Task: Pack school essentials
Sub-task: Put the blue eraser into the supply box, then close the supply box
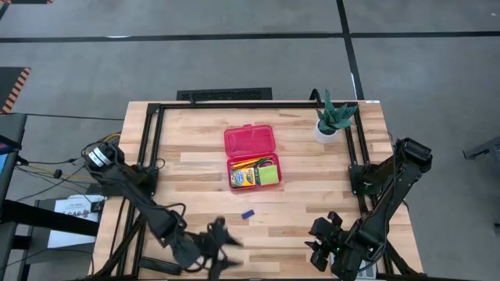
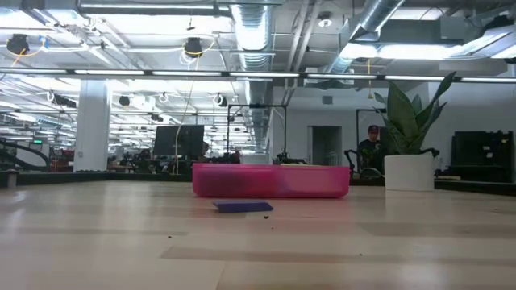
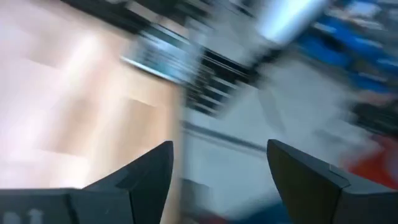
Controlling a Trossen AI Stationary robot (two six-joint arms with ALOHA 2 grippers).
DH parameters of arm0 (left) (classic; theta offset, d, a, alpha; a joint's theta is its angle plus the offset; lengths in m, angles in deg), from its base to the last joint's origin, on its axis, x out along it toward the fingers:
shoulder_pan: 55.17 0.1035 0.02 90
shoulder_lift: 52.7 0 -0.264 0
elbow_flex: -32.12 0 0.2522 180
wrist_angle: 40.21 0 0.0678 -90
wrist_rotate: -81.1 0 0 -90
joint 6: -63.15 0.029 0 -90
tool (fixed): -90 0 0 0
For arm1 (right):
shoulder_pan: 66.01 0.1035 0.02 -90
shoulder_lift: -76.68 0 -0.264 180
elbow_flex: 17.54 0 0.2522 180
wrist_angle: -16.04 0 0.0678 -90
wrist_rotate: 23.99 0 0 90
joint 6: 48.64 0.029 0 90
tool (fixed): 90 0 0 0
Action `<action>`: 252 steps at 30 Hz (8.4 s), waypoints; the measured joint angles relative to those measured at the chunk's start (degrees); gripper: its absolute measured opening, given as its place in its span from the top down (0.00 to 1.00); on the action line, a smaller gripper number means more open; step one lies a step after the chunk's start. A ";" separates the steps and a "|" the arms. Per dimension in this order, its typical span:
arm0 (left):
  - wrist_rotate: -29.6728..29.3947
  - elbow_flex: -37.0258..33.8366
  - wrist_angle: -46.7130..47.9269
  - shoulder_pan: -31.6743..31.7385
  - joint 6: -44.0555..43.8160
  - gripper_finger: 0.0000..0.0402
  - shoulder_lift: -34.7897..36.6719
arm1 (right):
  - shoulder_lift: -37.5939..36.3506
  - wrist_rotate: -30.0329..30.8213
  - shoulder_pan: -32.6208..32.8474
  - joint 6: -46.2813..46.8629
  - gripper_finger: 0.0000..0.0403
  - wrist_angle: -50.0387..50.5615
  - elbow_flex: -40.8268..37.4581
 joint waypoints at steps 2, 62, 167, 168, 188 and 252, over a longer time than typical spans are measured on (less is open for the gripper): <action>-9.17 -2.60 0.06 0.46 2.02 0.37 0.00 | 0.02 0.00 -0.01 0.00 0.55 -0.03 0.00; -15.38 -6.16 2.66 13.12 -3.91 0.90 -13.77 | 0.02 -0.09 -1.20 -0.42 0.55 0.07 0.00; 13.09 5.97 48.65 47.26 18.11 0.48 61.95 | -45.98 1.95 -27.21 -57.25 0.55 3.07 3.77; 11.85 3.86 47.72 47.26 15.69 0.48 63.43 | -48.12 2.30 -27.37 -55.76 0.55 2.36 2.42; -12.39 -28.32 9.27 47.35 -15.46 0.48 51.49 | -50.00 3.08 -32.26 -57.86 0.55 -2.15 -6.25; 24.25 -28.89 -4.83 39.79 -35.96 1.00 1.97 | 16.83 -43.41 -87.93 -60.78 0.97 -29.25 -4.20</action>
